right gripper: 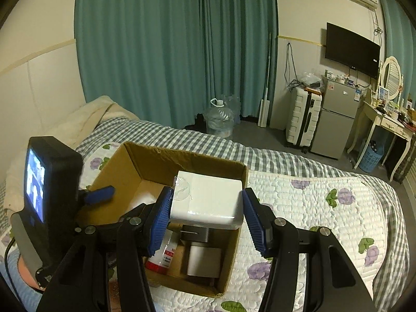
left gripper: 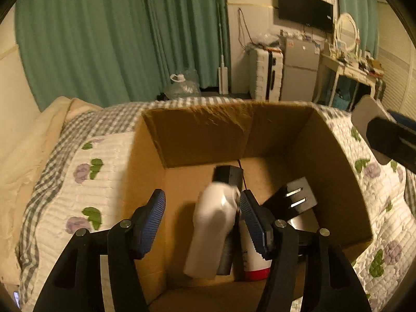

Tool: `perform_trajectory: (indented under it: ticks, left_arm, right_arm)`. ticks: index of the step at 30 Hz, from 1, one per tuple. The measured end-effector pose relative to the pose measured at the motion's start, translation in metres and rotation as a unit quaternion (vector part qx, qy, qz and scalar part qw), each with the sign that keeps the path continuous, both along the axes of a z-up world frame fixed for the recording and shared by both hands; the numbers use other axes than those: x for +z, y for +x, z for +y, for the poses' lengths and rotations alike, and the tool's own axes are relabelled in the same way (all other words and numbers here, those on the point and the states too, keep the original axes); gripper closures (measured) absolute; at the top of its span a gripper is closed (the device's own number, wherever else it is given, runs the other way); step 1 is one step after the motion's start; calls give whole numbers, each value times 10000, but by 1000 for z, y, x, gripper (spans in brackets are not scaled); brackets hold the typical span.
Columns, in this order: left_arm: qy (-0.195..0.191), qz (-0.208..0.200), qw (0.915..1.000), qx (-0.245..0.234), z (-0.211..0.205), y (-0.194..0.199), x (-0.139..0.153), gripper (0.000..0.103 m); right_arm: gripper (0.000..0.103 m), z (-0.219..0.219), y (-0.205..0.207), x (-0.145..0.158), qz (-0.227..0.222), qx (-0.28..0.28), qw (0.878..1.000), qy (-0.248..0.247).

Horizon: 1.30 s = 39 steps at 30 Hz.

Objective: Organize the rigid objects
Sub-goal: 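Place the white device and white charger into the box and open both tools, then grasp the pink card with the left tool while the right tool grasps the blue earbud case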

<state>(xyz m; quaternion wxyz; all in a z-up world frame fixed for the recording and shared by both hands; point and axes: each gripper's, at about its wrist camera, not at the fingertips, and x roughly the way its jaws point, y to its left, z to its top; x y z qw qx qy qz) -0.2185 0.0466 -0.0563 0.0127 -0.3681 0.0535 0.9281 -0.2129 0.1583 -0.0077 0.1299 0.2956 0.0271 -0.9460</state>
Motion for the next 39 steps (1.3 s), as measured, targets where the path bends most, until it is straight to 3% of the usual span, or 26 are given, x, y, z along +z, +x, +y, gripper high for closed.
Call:
perform_trajectory:
  ticks: [8, 19, 21, 22, 27, 34, 39]
  left_arm:
    - [137, 328, 9991, 231, -25, 13, 35, 36]
    - [186, 331, 9983, 449, -50, -4, 24, 36]
    - [192, 325, 9982, 476, -53, -4, 21, 36]
    - [199, 322, 9981, 480, -54, -3, 21, 36]
    - [275, 356, 9978, 482, -57, 11, 34, 36]
    - [231, 551, 9974, 404, -62, 64, 65, 36]
    - [161, 492, 9979, 377, -68, 104, 55, 32]
  right_arm:
    - [49, -6, -5, 14, 181, 18, 9998, 22]
    - [49, -45, -61, -39, -89, 215, 9989, 406]
    - [40, -46, -63, -41, -56, 221, 9990, 390]
    - [29, -45, -61, -40, -11, 199, 9991, 384]
    - [25, -39, -40, -20, 93, 173, 9993, 314]
    - [22, -28, 24, 24, 42, 208, 9989, 417]
    - [22, -28, 71, 9, -284, 429, 9977, 440]
